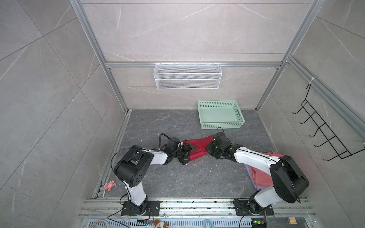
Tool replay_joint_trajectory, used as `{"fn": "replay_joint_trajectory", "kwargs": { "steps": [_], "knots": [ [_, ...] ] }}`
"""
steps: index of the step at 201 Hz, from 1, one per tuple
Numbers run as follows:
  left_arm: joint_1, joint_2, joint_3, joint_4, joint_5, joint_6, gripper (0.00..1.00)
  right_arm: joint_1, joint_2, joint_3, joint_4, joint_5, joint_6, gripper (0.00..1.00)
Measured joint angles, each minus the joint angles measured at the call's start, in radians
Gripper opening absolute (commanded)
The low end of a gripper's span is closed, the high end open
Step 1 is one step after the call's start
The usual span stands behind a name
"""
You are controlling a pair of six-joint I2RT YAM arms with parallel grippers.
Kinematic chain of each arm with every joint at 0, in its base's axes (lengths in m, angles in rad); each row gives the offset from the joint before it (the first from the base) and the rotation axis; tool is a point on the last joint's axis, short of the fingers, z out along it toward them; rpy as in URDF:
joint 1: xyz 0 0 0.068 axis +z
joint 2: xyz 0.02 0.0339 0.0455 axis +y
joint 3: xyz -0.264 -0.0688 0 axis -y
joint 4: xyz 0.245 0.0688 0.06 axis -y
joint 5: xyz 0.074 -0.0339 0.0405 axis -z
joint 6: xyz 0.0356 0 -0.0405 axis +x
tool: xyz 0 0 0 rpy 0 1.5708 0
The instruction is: Fold and stack the t-shirts
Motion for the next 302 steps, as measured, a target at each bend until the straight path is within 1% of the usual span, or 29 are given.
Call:
{"fn": "replay_joint_trajectory", "kwargs": {
  "steps": [10,30,41,50,66,81,94,105,110,118,122,129,135,154,157,160,167,171,197,218,245,261,302],
  "knots": [
    [-0.003,0.006,0.000,0.019,-0.004,-0.015,0.98,0.000,0.000,0.000,0.000,-0.003,0.001,0.00],
    [-0.008,0.023,0.008,0.046,-0.019,-0.042,0.89,0.000,-0.001,0.000,0.000,-0.003,0.002,0.00],
    [-0.008,0.035,0.018,0.058,-0.024,-0.051,0.84,0.000,-0.005,-0.003,0.000,-0.003,0.002,0.00],
    [-0.011,0.047,0.028,0.065,-0.029,-0.060,0.76,-0.001,-0.013,-0.009,0.001,-0.002,0.002,0.00],
    [-0.013,0.065,0.050,0.077,-0.040,-0.068,0.52,-0.002,-0.031,-0.025,0.001,0.000,0.002,0.00],
    [-0.016,0.074,0.065,0.087,-0.047,-0.077,0.34,-0.006,-0.043,-0.041,0.001,0.008,0.002,0.00],
    [-0.018,0.076,0.073,0.093,-0.050,-0.081,0.12,-0.013,-0.049,-0.055,0.001,0.017,0.002,0.00],
    [-0.021,0.076,0.078,0.097,-0.054,-0.086,0.00,-0.018,-0.050,-0.067,0.007,0.024,0.002,0.03],
    [-0.024,0.076,0.080,0.100,-0.055,-0.089,0.00,-0.019,-0.050,-0.074,0.014,0.025,0.002,0.05],
    [-0.027,0.076,0.082,0.101,-0.057,-0.088,0.00,-0.019,-0.050,-0.085,0.024,0.027,0.002,0.14],
    [-0.029,0.076,0.083,0.101,-0.058,-0.089,0.00,-0.020,-0.050,-0.091,0.031,0.027,0.006,0.22],
    [-0.031,0.076,0.084,0.101,-0.062,-0.090,0.00,-0.021,-0.050,-0.103,0.045,0.027,0.010,0.39],
    [-0.034,0.076,0.085,0.101,-0.064,-0.090,0.00,-0.022,-0.052,-0.118,0.063,0.028,0.013,0.49],
    [-0.041,0.082,0.098,0.093,-0.069,-0.091,0.00,-0.026,-0.081,-0.191,0.126,0.027,0.030,0.65],
    [-0.042,0.082,0.101,0.090,-0.070,-0.091,0.00,-0.026,-0.090,-0.204,0.134,0.028,0.041,0.75],
    [-0.044,0.082,0.105,0.087,-0.071,-0.091,0.00,-0.026,-0.100,-0.217,0.138,0.027,0.039,0.79],
    [-0.046,0.082,0.114,0.081,-0.072,-0.091,0.00,-0.026,-0.127,-0.251,0.153,0.027,0.055,0.92],
    [-0.047,0.084,0.121,0.077,-0.072,-0.091,0.00,-0.025,-0.142,-0.267,0.161,0.029,0.071,0.98],
    [-0.056,0.093,0.166,0.063,-0.072,-0.092,0.00,0.005,-0.238,-0.354,0.225,0.051,0.128,0.99],
    [-0.067,0.098,0.190,0.051,-0.073,-0.097,0.00,0.062,-0.259,-0.397,0.313,0.081,0.190,0.99],
    [-0.081,0.098,0.197,0.044,-0.076,-0.116,0.00,0.146,-0.222,-0.423,0.423,0.147,0.278,0.99],
    [-0.089,0.098,0.197,0.039,-0.082,-0.130,0.00,0.174,-0.187,-0.423,0.479,0.188,0.318,0.99],
    [-0.102,0.087,0.162,0.044,-0.101,-0.167,0.00,0.185,-0.098,-0.423,0.622,0.293,0.388,0.98]
  ]
}}
